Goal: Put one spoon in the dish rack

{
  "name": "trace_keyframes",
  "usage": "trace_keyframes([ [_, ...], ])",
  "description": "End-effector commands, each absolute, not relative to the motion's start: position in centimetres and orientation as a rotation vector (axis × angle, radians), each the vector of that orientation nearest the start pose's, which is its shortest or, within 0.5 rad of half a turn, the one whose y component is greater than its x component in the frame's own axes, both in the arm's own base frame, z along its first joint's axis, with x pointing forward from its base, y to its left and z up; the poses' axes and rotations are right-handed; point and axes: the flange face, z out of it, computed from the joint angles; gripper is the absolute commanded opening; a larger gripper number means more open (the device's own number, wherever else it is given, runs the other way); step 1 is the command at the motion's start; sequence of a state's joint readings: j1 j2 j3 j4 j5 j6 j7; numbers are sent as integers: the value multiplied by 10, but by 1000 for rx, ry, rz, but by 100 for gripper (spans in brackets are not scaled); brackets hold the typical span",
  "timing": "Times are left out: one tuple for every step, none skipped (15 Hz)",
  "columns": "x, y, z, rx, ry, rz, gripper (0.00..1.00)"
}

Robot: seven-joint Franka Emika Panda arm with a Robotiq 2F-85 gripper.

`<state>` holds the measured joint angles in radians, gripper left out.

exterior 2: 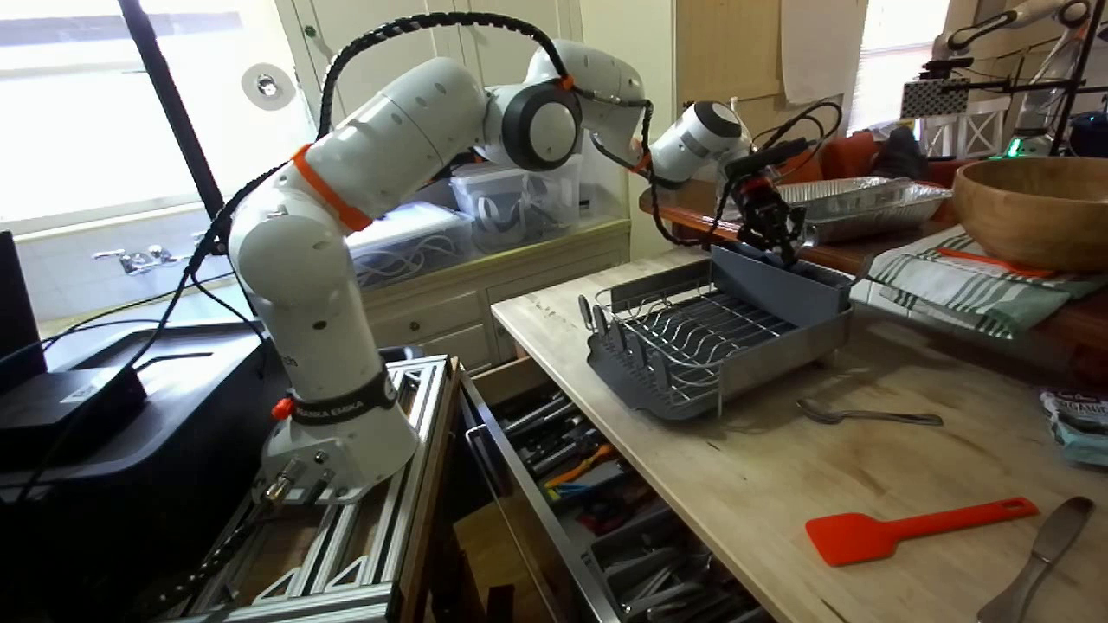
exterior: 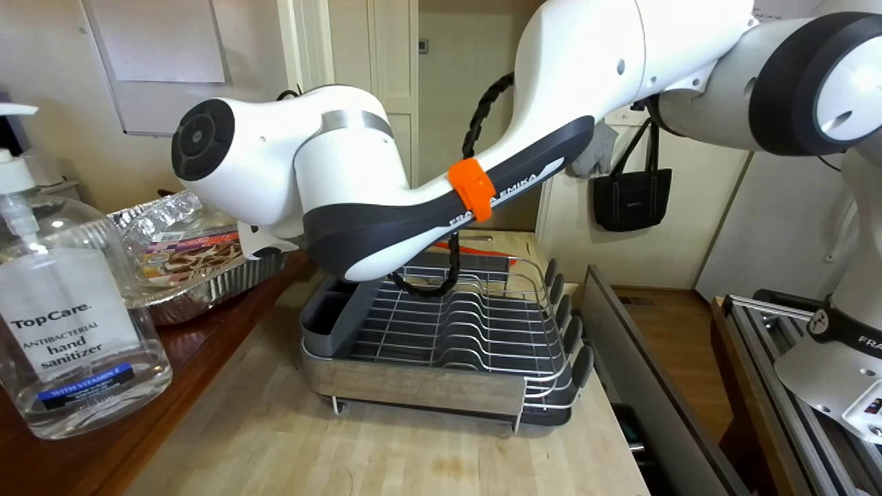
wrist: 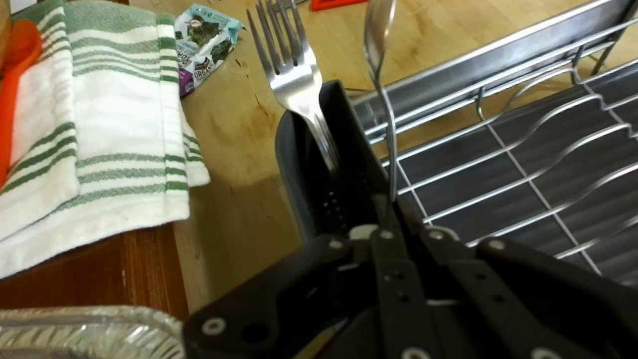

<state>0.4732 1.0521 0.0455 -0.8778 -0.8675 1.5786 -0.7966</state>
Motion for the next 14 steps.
trace_keyframes([
  [710,308,260,1687,1576,-535,1],
  [709,311,260,1681,1580,-532,1],
  [708,314,260,1677,1585,-531,1],
  [708,316,259,1674,1589,-528,1],
  [707,318,259,1672,1592,-527,1],
  [707,320,258,1669,1592,-523,1],
  [707,321,257,1668,1593,-523,1],
  [707,322,256,1665,1592,-523,1],
  [707,322,255,1664,1593,-522,1],
  [706,323,253,1664,1593,-523,1],
  [706,323,251,1665,1593,-524,1],
  [706,323,250,1665,1593,-525,1],
  [706,324,249,1669,1593,-525,1],
  [707,324,248,1671,1593,-523,1],
])
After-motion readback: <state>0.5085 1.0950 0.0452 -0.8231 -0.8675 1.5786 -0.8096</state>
